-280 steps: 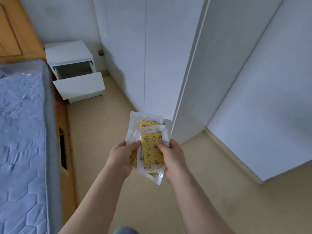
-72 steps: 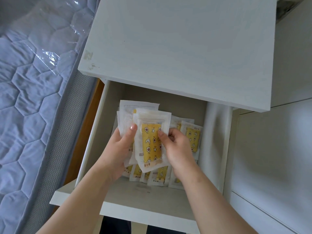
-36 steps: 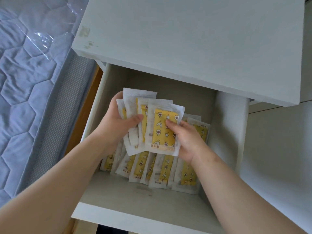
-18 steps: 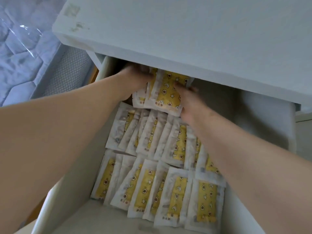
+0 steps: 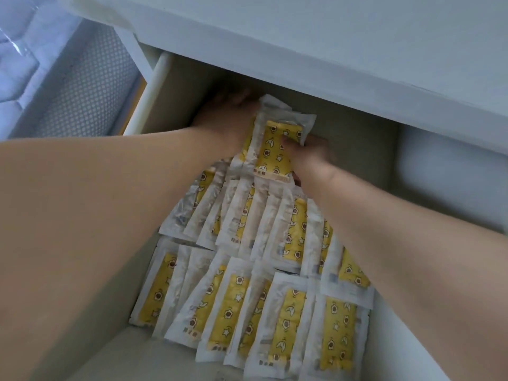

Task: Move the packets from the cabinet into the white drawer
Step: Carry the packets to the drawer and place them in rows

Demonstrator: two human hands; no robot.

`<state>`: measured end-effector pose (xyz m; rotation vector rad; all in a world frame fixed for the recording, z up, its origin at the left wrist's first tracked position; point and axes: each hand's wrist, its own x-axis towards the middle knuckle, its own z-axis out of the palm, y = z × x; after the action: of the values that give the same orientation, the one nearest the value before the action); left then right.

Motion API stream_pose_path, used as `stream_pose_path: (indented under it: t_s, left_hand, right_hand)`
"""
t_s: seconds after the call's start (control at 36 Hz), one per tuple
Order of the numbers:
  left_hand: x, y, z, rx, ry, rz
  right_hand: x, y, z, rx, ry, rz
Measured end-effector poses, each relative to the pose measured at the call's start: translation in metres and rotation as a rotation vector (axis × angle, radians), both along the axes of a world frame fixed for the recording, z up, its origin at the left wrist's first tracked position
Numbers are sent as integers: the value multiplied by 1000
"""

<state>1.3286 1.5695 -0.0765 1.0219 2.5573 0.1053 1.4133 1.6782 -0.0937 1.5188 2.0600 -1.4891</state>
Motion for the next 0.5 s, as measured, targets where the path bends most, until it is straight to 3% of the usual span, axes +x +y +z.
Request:
stream_pose_path:
  t_s: [0.11, 0.19, 0.28, 0.5]
  left_hand:
    - [-1, 9, -5, 94, -122, 15]
    - [-4, 10, -11, -2, -212, 76]
    - [-1, 5, -13, -95, -173, 95]
    - [6, -2, -16, -91, -108, 72]
  right_hand:
    - [-6, -9, -2, -13, 23, 13]
    - [-8, -9, -1, -15, 56, 48]
    - [-3, 0, -3, 32, 60, 54]
    - [12, 16, -4, 163, 58, 22]
